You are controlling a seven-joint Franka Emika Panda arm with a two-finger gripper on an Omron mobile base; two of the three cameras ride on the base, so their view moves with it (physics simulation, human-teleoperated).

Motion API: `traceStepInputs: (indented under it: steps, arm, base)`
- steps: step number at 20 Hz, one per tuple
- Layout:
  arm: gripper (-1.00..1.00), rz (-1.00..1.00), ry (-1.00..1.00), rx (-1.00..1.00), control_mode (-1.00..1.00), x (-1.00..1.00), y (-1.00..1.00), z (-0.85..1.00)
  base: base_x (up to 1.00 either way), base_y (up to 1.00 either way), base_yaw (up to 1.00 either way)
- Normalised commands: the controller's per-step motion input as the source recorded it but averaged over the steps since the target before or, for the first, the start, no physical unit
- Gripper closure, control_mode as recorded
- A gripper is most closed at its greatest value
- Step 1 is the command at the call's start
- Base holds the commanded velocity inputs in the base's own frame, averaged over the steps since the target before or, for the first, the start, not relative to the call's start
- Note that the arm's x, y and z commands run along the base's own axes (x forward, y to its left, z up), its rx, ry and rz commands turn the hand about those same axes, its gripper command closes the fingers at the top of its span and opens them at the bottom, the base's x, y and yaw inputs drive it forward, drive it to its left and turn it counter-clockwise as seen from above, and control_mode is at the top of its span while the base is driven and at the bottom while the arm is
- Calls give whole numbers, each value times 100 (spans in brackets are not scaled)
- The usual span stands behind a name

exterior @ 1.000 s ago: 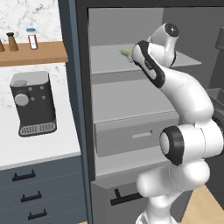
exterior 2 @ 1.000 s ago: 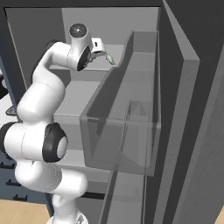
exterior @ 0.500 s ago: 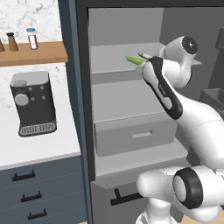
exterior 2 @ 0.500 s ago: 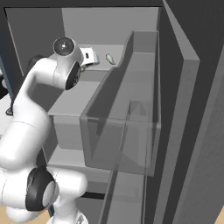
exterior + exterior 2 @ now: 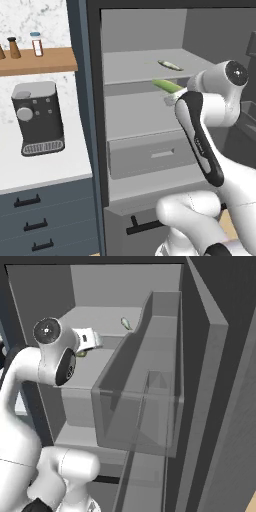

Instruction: Place one corn and one fish in each tupperware on the nearby counter, to pack two identical lunches.

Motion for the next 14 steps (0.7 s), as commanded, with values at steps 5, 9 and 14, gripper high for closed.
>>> traceStepInputs:
  steps: [5,9,14]
  arm:
    - [100,-6,2,-8,-100,-100,0,-62]
    - [100,-6,4,-13,-100,-100,0,-82]
    - [100,0,0,-2,100,-20,0,-16]
  base:
    - [0,0,0]
    - [0,0,0]
    - [-80,25,0]
